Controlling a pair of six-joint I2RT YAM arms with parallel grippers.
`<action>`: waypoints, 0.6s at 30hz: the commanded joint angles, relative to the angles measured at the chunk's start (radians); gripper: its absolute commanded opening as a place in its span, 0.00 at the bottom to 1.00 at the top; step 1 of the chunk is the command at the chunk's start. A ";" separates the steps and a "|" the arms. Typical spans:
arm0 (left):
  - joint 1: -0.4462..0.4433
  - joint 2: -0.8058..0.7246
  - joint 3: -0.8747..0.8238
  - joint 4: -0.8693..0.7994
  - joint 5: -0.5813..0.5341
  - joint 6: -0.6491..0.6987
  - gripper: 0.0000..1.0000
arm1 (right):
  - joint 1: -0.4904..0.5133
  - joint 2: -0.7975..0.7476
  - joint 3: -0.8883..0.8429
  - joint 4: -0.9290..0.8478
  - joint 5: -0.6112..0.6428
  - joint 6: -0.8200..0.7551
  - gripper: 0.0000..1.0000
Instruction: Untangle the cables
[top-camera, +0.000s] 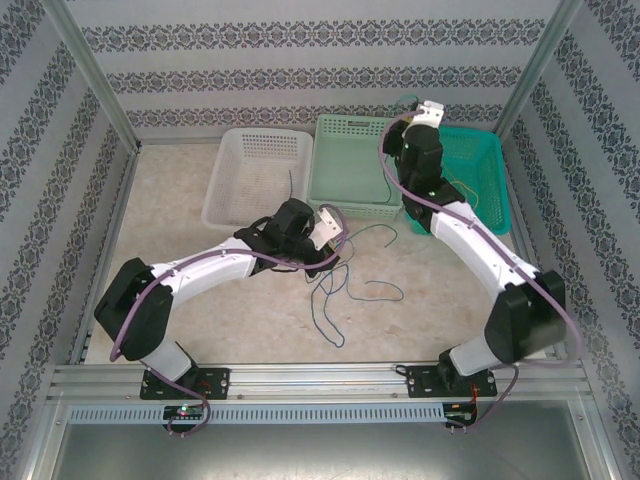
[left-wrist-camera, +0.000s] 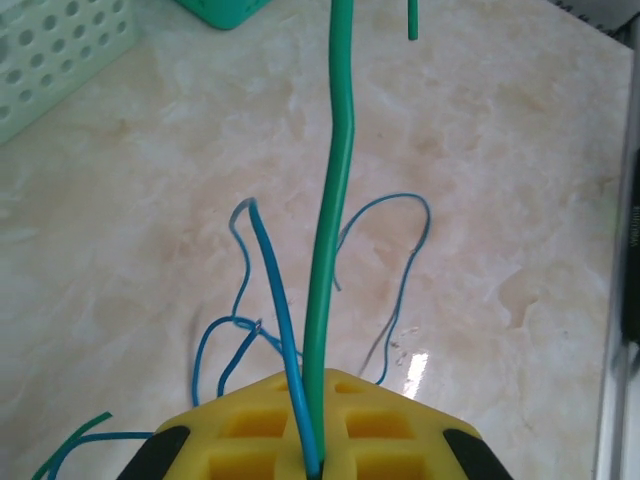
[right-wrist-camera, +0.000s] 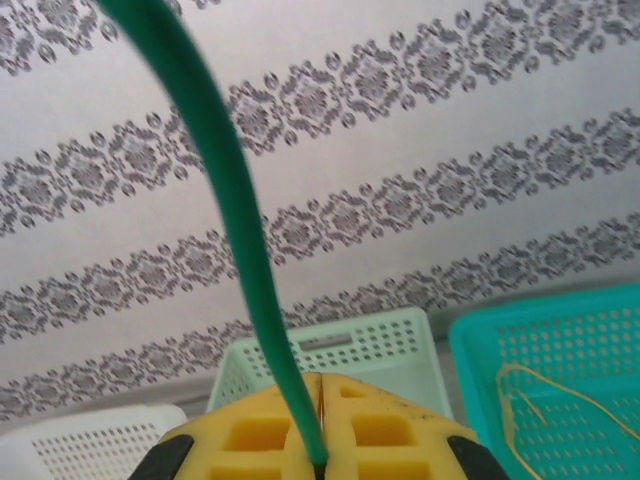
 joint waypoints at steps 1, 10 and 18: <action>-0.003 -0.038 -0.024 0.023 -0.070 -0.030 0.01 | -0.022 0.118 0.089 0.037 -0.024 0.025 0.00; 0.015 -0.046 -0.038 0.014 -0.096 -0.061 0.01 | -0.046 0.458 0.381 -0.085 -0.116 0.139 0.00; 0.039 -0.076 -0.050 0.031 -0.110 -0.093 0.01 | -0.053 0.626 0.652 -0.465 -0.205 0.155 0.89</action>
